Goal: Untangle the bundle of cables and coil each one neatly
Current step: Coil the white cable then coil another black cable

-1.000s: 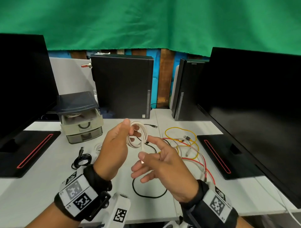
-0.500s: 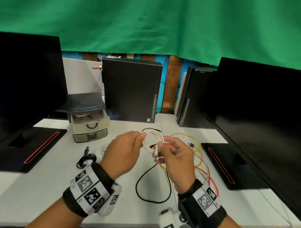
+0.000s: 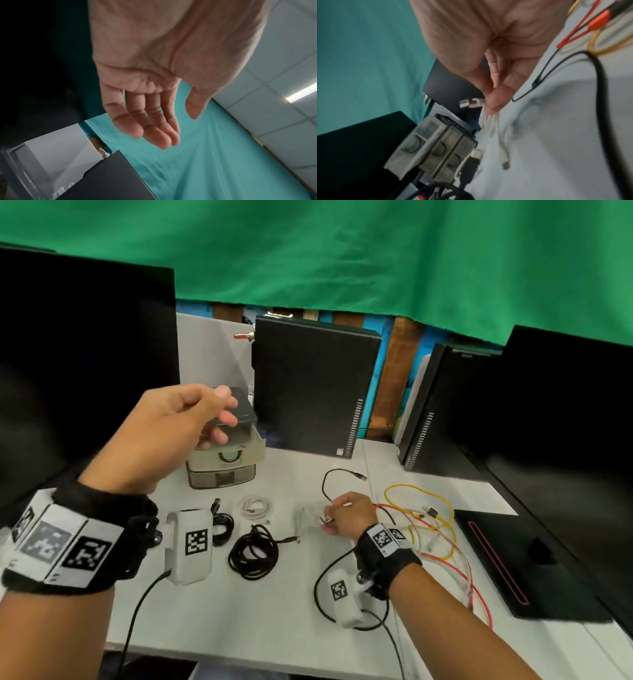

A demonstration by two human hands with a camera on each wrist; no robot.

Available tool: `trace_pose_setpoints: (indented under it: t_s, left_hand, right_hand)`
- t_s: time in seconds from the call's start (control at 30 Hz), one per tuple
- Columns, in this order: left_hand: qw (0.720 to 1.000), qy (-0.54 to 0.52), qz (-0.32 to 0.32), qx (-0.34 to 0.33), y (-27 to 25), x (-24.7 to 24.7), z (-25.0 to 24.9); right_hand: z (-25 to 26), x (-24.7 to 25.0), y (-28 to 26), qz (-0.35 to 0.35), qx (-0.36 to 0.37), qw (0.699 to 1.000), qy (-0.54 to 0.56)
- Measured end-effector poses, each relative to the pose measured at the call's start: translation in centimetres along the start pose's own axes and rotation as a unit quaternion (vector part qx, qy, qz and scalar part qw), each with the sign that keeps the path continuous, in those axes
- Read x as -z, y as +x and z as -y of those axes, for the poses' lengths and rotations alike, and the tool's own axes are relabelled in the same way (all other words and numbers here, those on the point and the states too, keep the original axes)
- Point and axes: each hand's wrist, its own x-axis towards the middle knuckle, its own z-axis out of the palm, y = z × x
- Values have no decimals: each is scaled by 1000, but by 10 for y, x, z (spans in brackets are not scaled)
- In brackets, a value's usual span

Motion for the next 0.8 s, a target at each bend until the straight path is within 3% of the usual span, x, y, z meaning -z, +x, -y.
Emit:
trace_pose_setpoints:
  t_s: [0.1,0.23,0.3,0.47,0.6,0.73,0.8]
  left_hand:
    - [1000,3,5,1,1,-1,5]
    - [1000,16,17,3,4,-6,11]
    - [999,20,24,4,5,-9,13]
    - [996,24,81,14,-3,-35,15]
    - [983,57,175,22,-19,-83,32]
    - [939,90,328,51,-51,-148,65]
    - [917,125,372,67,-60,-176,86]
  right_hand:
    - [-7,-24,10,42,-36,996,-69]
    - [-9,-30,9,45,60,954,-289]
    - [-1,-17,2,30,102,941,-320]
    - [23,46,-37,-29,108,985,-132]
    - [20,102,-72,-75,105,990,-54]
    - [10,152,-91,-126,96,987,8]
    - [9,168,-95,-143,97,985,8]
